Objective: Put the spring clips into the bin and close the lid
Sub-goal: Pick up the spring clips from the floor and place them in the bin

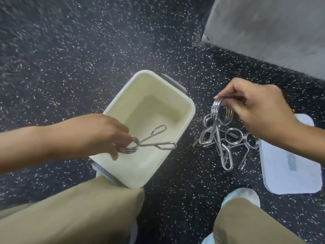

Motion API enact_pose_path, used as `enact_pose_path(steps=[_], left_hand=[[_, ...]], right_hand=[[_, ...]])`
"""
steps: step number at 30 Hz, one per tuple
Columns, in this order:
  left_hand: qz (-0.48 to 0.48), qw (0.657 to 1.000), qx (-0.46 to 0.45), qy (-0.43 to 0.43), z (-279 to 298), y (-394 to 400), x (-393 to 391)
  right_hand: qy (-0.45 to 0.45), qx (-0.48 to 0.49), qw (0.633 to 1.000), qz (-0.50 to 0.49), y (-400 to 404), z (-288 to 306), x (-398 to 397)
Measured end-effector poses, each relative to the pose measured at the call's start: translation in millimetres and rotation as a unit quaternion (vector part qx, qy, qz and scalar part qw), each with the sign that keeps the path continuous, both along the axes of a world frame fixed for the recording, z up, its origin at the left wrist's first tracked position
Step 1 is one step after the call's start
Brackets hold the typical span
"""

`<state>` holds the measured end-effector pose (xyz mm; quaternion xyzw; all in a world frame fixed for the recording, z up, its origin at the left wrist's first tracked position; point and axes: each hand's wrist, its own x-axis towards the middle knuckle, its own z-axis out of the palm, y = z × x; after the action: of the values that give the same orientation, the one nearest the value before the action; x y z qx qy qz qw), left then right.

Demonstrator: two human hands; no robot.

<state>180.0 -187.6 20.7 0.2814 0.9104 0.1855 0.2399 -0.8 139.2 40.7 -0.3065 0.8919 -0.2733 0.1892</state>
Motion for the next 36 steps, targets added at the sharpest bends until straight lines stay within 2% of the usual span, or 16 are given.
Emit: enact_pose_path(steps=[6, 9, 11, 14, 17, 20, 24, 28, 34, 36], left_hand=[[-0.091, 0.990, -0.045, 0.098, -41.3, -10.5, 3.4], [-0.147, 0.976, -0.107, 0.118, -65.4, -10.3, -2.0], [-0.173, 0.964, -0.172, 0.105, -78.5, -5.9, -4.7], [-0.220, 0.935, -0.275, 0.044, -89.8, 9.2, -11.4], [-0.242, 0.919, -0.312, -0.007, -98.4, 23.9, -19.6], [-0.247, 0.910, -0.333, 0.002, -106.2, 27.3, -19.9], [-0.240, 0.908, -0.344, -0.001, -111.6, 23.4, -17.1], [-0.218, 0.904, -0.367, 0.011, -112.1, 19.1, -14.9], [-0.136, 0.939, -0.313, 0.047, -93.0, 25.2, -8.1], [-0.108, 0.953, -0.281, 0.027, -84.1, 23.3, -8.7]], right_hand=[[0.015, 0.056, 0.990, 0.129, -66.9, 3.2, -15.7], [0.042, 0.074, 0.978, 0.188, -98.9, -8.3, -16.4], [0.082, 0.065, 0.965, 0.242, -118.5, -19.2, -12.8], [0.169, 0.052, 0.923, 0.343, -148.9, -37.1, -3.2], [0.229, 0.073, 0.888, 0.393, -170.0, -55.8, 5.2], [0.292, 0.094, 0.843, 0.442, -187.1, -76.5, 11.6], [0.333, 0.073, 0.803, 0.489, -197.3, -101.8, 12.6], [0.347, 0.160, 0.753, 0.535, -197.5, -122.7, 14.9], [0.336, 0.183, 0.740, 0.553, -199.8, -139.5, 25.9], [0.324, 0.190, 0.745, 0.552, -197.5, -146.1, 27.6]])
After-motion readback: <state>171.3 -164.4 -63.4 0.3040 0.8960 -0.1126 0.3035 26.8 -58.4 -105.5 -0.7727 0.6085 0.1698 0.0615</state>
